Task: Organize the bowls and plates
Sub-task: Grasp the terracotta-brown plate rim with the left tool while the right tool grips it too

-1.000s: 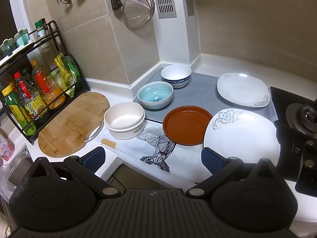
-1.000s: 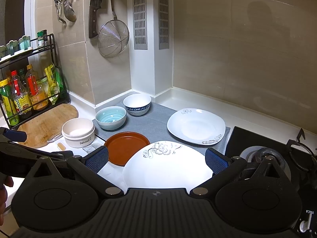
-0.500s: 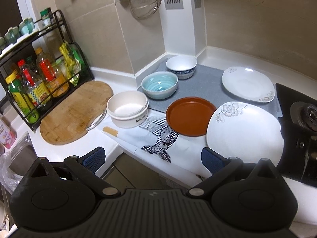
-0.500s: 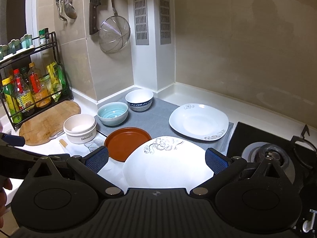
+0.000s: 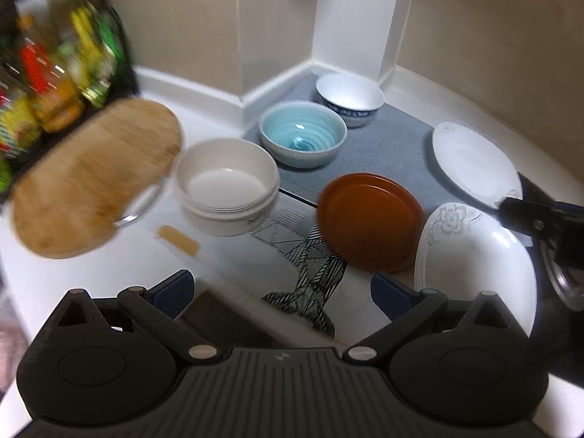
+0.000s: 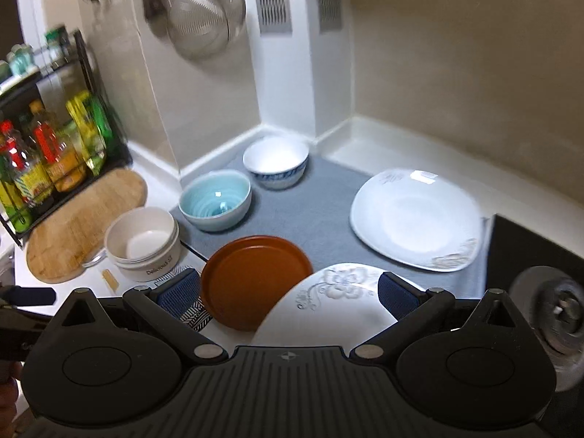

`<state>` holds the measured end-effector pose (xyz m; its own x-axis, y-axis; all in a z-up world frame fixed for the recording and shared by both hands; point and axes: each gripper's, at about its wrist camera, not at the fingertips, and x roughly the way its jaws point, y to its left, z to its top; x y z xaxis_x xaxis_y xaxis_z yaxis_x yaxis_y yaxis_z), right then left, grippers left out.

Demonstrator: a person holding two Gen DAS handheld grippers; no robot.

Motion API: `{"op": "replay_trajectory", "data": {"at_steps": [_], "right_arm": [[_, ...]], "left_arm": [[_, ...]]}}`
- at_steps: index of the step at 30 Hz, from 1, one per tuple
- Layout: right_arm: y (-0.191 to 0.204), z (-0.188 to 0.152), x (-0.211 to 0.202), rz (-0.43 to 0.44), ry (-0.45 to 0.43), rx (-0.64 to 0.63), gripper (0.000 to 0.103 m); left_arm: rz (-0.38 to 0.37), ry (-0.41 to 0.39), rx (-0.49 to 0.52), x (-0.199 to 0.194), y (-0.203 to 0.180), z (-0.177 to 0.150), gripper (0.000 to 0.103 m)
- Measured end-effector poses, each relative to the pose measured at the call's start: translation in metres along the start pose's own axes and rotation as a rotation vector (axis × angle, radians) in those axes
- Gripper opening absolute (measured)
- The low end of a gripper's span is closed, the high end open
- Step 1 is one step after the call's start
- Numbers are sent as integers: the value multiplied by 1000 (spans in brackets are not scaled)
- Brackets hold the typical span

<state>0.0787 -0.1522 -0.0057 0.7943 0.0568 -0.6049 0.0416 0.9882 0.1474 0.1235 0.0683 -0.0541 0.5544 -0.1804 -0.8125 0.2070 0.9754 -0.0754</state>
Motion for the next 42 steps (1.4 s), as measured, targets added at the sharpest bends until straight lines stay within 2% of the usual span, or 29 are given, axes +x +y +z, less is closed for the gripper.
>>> {"op": "replay_trajectory", "data": {"at_steps": [2,5,8,12,19,22,27,32,34,35,38,40,41,42], "right_arm": [[3,12,24,-1,43,7,103],[6,24,54,-32,109,51,103],[8,33,85,-68,185,25,103],[9,39,124,-69,277,-14,103],[0,39,183,-18,412,-96,103],[-3,38,198,-3,439,-132,103],[-13,36,219,9,478,-120,102],[-19,32,227,25,517,-124,99],[-24,30,228,29,533,-114,94],[-26,29,230,33,544,-108,93],[-24,26,226,37,531,-148,89],[-20,25,220,27,491,-201,70],[-16,23,217,42,469,-219,64],[-13,22,213,55,448,-227,43]], "left_arm": [[-55,37,3,19,11,12,103],[-96,123,3,49,18,27,103],[-167,216,-48,75,24,39,103],[-215,326,-98,104,22,48,103],[-176,357,-253,127,19,48,103],[-164,382,-259,134,15,48,103],[-146,364,-298,148,3,59,103],[-104,353,-311,157,-7,64,100],[-75,345,-299,159,-12,67,98],[-61,341,-295,159,-14,68,95],[-37,311,-279,158,-16,71,75],[-31,287,-271,157,-16,71,52],[-32,279,-273,157,-15,71,34],[-42,283,-284,157,-13,70,20]]}}
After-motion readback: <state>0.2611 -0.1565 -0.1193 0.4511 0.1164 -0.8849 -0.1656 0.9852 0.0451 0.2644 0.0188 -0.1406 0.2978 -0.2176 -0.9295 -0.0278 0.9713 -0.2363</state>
